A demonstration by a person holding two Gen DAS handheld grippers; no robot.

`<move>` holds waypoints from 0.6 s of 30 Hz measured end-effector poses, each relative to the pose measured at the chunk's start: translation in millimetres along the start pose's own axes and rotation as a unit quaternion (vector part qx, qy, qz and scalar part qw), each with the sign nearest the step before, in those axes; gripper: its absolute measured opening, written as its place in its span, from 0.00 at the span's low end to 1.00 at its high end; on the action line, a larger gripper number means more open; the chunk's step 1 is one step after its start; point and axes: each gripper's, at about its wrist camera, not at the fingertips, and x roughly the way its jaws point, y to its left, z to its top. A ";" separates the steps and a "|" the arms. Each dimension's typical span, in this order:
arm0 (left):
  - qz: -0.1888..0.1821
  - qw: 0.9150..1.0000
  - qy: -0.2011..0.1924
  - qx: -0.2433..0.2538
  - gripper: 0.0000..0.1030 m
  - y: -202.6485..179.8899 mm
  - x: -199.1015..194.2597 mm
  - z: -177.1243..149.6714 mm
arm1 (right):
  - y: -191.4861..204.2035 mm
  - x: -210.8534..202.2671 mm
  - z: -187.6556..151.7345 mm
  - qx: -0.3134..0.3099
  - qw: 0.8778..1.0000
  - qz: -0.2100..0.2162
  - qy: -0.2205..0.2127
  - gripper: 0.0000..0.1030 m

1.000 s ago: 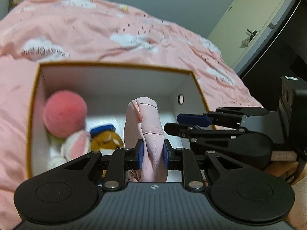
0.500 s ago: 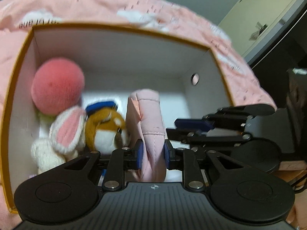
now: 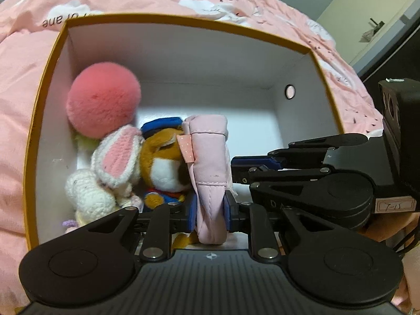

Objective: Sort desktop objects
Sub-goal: 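Lower the pink pouch into the box with the left gripper and open it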

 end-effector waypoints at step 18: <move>0.010 1.000 -0.014 0.003 0.37 2.1 -14.0 -5.0 | 7.3 10.1 2.8 0.011 1.000 -0.004 0.020 0.06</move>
